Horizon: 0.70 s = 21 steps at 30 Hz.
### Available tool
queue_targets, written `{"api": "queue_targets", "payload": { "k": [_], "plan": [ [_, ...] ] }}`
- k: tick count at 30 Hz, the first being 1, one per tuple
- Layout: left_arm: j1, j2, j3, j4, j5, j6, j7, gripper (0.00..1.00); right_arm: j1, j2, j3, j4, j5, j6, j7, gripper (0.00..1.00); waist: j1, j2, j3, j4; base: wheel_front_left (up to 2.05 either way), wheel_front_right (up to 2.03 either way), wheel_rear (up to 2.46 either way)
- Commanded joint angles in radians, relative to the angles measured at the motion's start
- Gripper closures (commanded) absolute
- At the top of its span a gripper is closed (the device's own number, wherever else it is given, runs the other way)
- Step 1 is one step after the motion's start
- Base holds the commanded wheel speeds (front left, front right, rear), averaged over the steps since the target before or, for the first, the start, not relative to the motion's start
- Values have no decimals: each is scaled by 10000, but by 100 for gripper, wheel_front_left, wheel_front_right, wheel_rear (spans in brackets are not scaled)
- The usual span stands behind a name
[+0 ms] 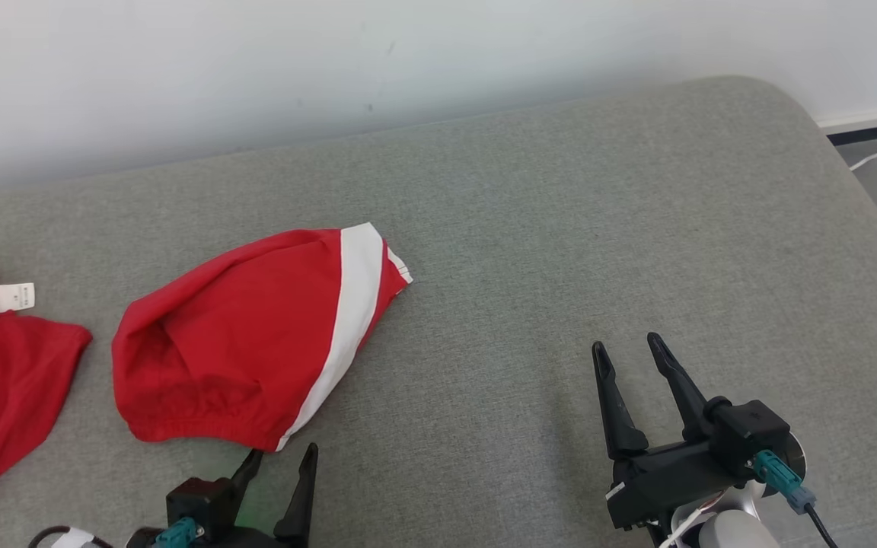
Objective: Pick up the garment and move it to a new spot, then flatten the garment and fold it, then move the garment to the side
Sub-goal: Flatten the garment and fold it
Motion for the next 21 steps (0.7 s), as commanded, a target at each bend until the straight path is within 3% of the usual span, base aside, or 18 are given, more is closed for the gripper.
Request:
{"api": "queue_targets", "payload": {
  "k": [1, 2, 3, 4, 5, 16, 21],
  "plan": [
    [-125, -2, 47, 122, 102, -59, -66, 0, -54, -18, 17, -16, 33, 8, -32, 0, -1, 0, 26, -93, 0, 0, 0],
    [-169, -11, 62, 208, 142, -51, -71, 14, -48, -20, 22, -12, 33, 8, -32, 0, -1, 0, 19, -108, 0, 0, 0],
    [-229, -22, 85, 255, 198, -68, -75, 51, -37, -24, 11, -6, 31, 8, -32, 0, -1, 0, 12, -114, 0, 0, 0],
    [-278, -46, 122, 276, 233, -77, -77, 67, -26, -27, 3, -2, 24, 8, -32, 0, -1, 0, 3, -112, 0, 0, 0],
    [-299, -54, 147, 299, 297, -108, -78, 100, -10, -32, -17, 3, 10, 8, -32, 0, -1, 0, -8, -103, 0, 0, 0],
    [219, -229, 330, -748, 457, -605, -63, 100, 234, -32, -175, 16, -42, 8, -32, 0, -1, 0, -245, 613, 0, 0, 0],
    [650, 140, 415, -1688, 338, -627, 169, 100, 342, -23, -213, 72, 30, 8, -32, 0, -1, 0, -456, 1098, 0, 0, 0]
  ]
}}
